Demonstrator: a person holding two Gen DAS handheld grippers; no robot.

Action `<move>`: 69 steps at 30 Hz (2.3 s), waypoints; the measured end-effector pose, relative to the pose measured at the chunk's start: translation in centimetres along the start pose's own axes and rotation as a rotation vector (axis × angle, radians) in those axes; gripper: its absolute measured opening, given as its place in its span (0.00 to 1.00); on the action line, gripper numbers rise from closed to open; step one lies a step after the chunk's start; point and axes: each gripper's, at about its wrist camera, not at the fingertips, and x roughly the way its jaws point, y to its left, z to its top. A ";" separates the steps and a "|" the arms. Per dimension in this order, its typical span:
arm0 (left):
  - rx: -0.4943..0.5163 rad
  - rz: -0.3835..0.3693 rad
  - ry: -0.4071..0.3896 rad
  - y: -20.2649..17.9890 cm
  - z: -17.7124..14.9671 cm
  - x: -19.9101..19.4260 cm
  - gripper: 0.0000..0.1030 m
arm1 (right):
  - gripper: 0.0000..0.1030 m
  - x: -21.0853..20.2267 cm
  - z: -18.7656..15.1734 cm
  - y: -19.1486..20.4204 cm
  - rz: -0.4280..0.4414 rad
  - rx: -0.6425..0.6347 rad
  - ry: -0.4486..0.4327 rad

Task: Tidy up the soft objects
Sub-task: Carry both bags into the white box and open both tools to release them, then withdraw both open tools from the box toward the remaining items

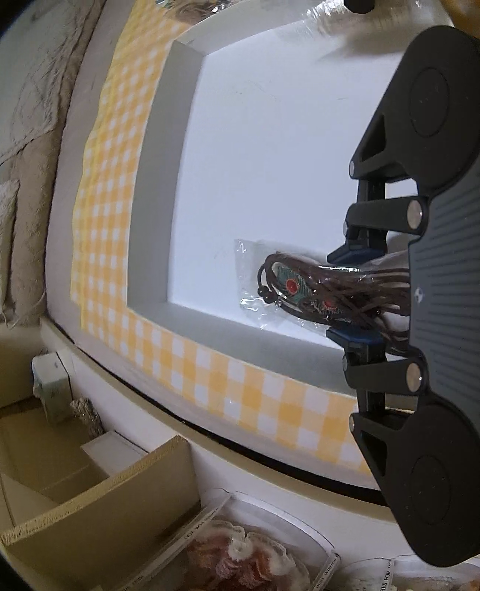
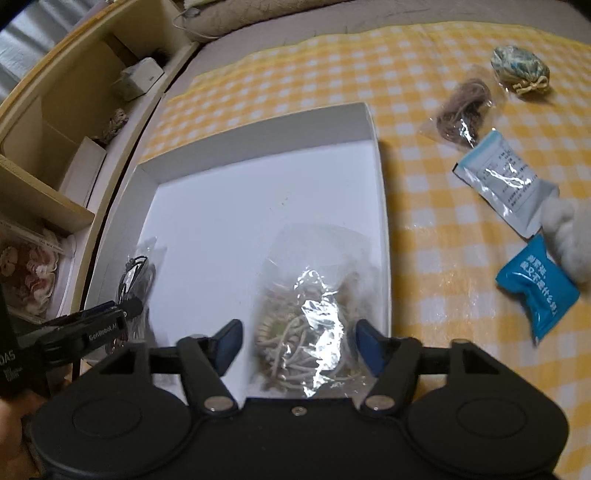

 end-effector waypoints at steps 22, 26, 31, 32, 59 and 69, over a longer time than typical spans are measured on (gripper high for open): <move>0.099 -0.067 0.076 -0.2 -1.0 -1.3 0.30 | 0.55 -1.6 0.5 0.7 0.041 -0.132 -0.010; 0.052 -0.070 0.082 0.9 -0.9 -0.8 0.32 | 0.54 -1.3 0.4 0.8 0.035 -0.164 -0.002; 0.053 -0.077 0.058 0.5 -0.8 -1.5 0.32 | 0.53 -0.4 0.2 0.8 0.005 -0.211 -0.001; 0.047 -0.085 0.056 0.5 -0.8 -1.7 0.32 | 0.53 -0.2 0.2 0.8 -0.005 -0.217 0.003; -0.040 -0.184 -0.143 -0.3 -1.5 -11.0 0.84 | 0.85 -8.2 -0.5 -0.1 -0.003 -0.338 -0.191; -0.046 -0.191 -0.191 -0.6 -2.9 -13.4 1.00 | 1.00 -9.9 -1.6 -0.2 -0.039 -0.398 -0.285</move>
